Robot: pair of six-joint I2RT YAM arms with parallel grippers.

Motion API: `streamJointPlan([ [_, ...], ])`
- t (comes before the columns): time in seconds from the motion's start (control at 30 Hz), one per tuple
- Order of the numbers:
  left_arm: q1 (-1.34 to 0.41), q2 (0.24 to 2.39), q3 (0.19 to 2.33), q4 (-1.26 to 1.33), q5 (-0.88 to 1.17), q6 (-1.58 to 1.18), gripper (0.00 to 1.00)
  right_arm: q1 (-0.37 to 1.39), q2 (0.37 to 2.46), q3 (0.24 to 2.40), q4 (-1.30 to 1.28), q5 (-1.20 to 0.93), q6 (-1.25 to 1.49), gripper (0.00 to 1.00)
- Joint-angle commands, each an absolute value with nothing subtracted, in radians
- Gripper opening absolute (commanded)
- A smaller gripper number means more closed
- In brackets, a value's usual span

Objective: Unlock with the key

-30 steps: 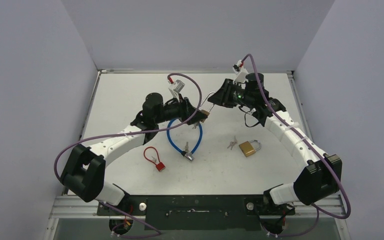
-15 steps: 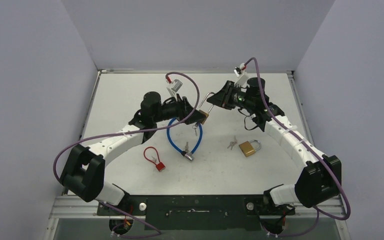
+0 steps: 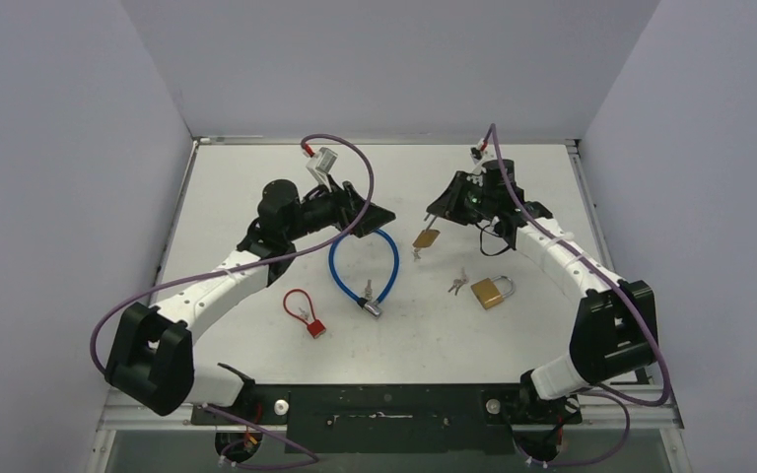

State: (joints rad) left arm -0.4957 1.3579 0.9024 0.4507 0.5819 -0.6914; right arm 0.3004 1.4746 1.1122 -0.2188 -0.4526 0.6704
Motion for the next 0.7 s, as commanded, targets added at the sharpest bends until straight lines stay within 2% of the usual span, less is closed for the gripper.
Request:
streamJointPlan([
  [0.0, -0.494, 1.399, 0.917, 0.424, 0.583, -0.679, 0.97, 0.284, 1.514, 1.120, -0.141, -0.441, 0.639, 0.00],
  [0.33, -0.494, 1.502, 0.936, 0.427, 0.642, -0.709, 0.97, 0.217, 1.720, 1.219, -0.178, -0.487, 0.651, 0.00],
  [0.53, -0.487, 1.546, 0.964, 0.423, 0.649, -0.699, 0.97, 0.178, 1.850, 1.299, -0.104, -0.561, 0.681, 0.00],
  [0.67, -0.479, 1.582, 0.986, 0.435, 0.670, -0.707, 0.97, 0.153, 1.936, 1.338, 0.008, -0.629, 0.673, 0.09],
])
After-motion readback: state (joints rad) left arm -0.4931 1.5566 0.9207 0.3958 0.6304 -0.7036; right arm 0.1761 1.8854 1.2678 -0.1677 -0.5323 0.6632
